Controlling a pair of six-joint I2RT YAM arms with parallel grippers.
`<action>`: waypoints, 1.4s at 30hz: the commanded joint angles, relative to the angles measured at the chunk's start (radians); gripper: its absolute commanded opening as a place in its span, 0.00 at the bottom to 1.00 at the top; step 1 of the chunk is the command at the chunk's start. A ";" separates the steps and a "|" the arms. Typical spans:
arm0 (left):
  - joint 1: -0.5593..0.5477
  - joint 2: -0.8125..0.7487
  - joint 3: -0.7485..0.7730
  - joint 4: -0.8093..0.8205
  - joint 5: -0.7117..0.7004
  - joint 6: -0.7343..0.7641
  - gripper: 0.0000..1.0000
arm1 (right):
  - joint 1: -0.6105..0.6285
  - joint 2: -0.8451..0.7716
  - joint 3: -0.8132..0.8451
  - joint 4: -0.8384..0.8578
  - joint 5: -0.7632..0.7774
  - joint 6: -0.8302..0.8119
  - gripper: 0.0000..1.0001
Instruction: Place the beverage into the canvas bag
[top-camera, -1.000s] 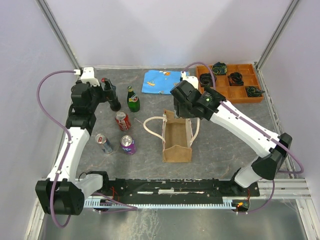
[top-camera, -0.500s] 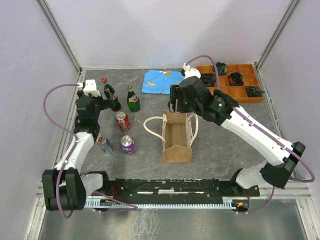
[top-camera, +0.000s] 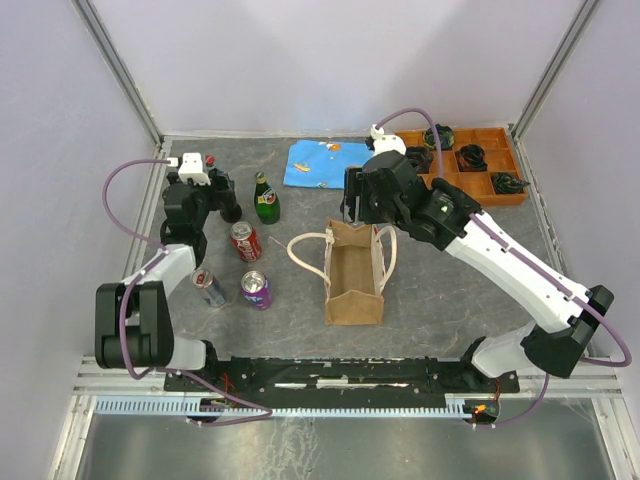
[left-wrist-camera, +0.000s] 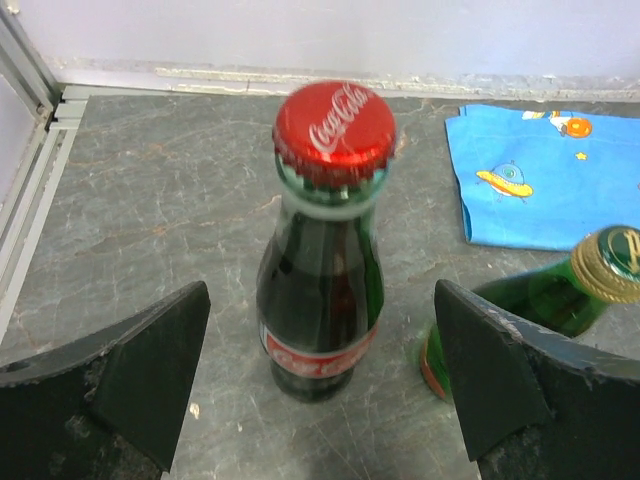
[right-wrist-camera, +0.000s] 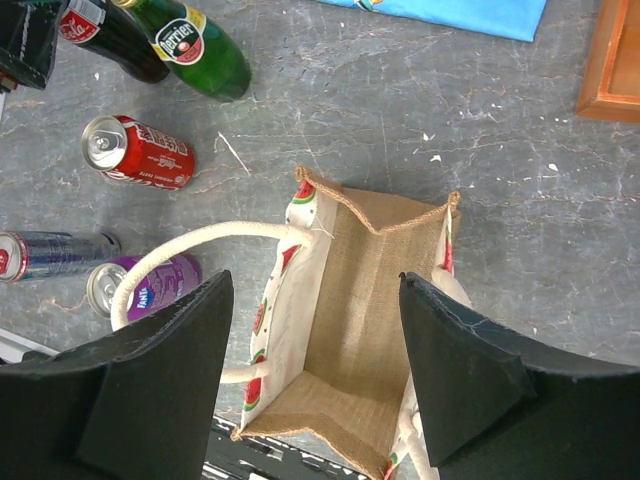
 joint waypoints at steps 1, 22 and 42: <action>0.012 0.066 0.085 0.144 0.015 0.003 0.99 | -0.005 -0.043 0.032 -0.002 0.039 -0.001 0.75; 0.025 0.162 0.125 0.198 0.031 -0.039 0.03 | -0.031 -0.033 0.029 -0.016 0.041 0.015 0.75; 0.026 -0.012 0.330 -0.060 0.170 -0.068 0.03 | -0.051 -0.041 0.000 0.016 0.007 0.006 0.75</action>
